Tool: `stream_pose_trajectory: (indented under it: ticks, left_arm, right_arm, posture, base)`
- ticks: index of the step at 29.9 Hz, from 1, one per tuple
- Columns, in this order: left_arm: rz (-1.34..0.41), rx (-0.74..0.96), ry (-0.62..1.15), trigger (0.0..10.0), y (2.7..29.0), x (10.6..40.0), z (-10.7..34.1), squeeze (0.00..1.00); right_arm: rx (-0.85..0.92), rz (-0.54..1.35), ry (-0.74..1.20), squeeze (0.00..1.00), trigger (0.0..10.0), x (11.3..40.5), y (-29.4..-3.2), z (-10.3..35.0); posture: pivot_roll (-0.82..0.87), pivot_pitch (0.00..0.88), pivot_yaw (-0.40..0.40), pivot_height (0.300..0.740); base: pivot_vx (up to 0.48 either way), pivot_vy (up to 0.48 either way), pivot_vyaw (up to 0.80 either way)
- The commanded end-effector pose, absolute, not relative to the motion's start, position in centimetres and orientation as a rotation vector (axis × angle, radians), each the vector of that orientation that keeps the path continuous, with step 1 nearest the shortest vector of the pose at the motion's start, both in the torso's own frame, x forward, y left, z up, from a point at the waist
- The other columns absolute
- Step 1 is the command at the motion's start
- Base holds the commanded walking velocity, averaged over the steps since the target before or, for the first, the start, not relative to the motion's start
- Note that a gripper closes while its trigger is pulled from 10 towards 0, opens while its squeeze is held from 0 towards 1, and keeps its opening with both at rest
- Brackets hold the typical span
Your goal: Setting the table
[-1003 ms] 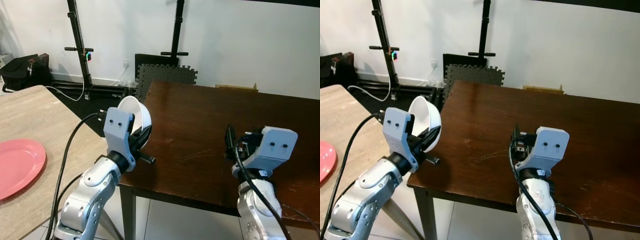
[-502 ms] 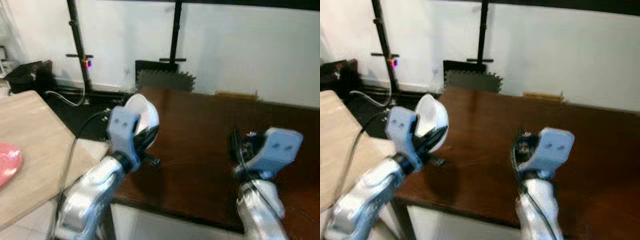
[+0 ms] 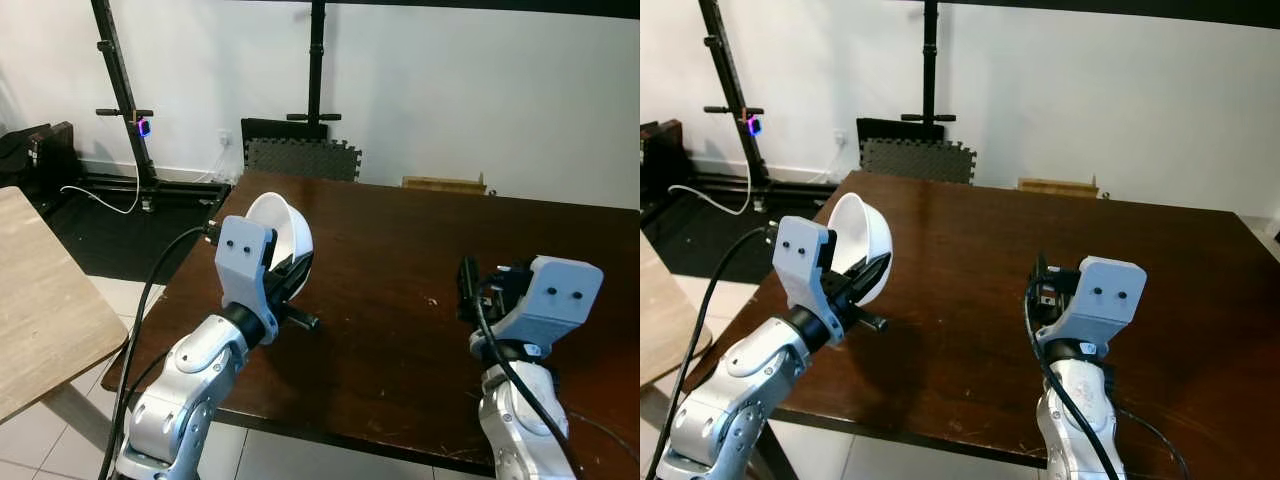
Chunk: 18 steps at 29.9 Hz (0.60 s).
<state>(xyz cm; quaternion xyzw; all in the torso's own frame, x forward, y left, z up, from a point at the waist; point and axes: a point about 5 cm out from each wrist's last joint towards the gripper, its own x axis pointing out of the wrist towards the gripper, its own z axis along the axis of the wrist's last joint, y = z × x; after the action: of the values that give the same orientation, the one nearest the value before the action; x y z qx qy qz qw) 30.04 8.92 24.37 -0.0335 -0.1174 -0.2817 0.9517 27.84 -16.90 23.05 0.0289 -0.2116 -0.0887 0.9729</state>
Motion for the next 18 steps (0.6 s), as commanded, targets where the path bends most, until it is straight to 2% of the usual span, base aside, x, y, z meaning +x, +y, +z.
stream_pose_trajectory:
  ticks: [1, 7, 18]
  left_arm:
    - [-0.569, -0.066, -0.241, 10.0, 9.06, 29.90, 24.35, 0.00]
    - [-0.572, -0.061, -0.247, 10.0, 9.04, 29.88, 24.39, 0.00]
    - [-0.575, -0.066, -0.244, 10.0, 8.96, 29.81, 24.34, 0.00]
  right_arm:
    - [0.055, -0.181, -0.424, 0.00, 10.0, 27.79, -16.91, 22.99]
    - [0.055, -0.178, -0.425, 0.00, 10.0, 27.82, -16.87, 23.00]
    - [0.054, -0.180, -0.420, 0.00, 10.0, 27.75, -16.89, 22.95]
  posture:
    - [0.05, 0.022, 0.012, 0.740]
    - [0.05, 0.022, 0.011, 0.740]
    - [0.05, 0.030, 0.012, 0.740]
  base:
    - [0.000, 0.000, 0.00]
    - [0.000, 0.000, 0.00]
    - [0.000, -0.404, 0.00]
